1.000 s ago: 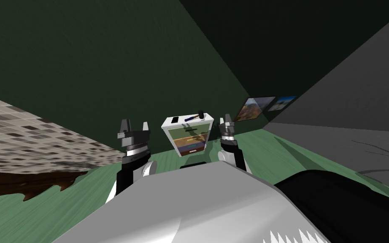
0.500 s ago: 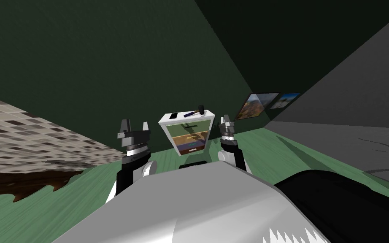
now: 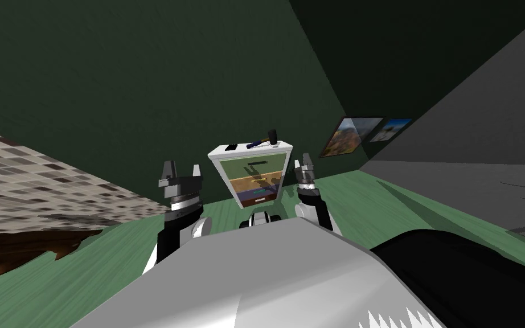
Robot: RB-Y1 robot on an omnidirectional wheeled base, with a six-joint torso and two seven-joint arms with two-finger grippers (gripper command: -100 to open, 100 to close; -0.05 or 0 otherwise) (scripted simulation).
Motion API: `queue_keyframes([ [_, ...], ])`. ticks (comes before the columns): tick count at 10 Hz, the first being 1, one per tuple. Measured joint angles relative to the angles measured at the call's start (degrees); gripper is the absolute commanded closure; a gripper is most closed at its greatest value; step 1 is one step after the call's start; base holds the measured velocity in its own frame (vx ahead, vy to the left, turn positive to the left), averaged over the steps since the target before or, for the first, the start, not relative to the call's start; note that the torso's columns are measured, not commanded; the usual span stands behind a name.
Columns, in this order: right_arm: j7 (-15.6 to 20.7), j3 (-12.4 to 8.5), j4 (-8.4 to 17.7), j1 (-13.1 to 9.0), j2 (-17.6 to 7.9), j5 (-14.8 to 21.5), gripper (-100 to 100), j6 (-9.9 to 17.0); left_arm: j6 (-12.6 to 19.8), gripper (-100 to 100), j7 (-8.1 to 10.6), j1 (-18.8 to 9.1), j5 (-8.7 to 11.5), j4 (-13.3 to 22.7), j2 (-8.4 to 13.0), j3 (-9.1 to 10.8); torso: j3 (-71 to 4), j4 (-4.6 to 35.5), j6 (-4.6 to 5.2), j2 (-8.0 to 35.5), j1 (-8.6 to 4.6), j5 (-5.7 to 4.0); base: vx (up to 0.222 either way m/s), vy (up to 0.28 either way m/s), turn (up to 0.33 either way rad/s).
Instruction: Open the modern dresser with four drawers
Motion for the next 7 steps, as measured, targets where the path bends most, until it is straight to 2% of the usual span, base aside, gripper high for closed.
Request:
queue_keyframes([
  [4,4.03,-0.87,2.30,-0.88,-5.37,5.06,-100,0.44,0.00,0,0.00,0.00,0.00,0.00,0.00,0.00,-0.33,0.23,0.00,0.18,-0.02,0.00,0.007,0.062,-0.017],
  [7,7.98,-1.77,4.40,-1.93,-7.68,9.63,-100,1.15,0.00,0,0.00,0.00,0.00,0.00,0.00,0.00,-0.30,0.24,0.00,0.23,-0.12,-0.03,0.003,0.063,-0.013],
])
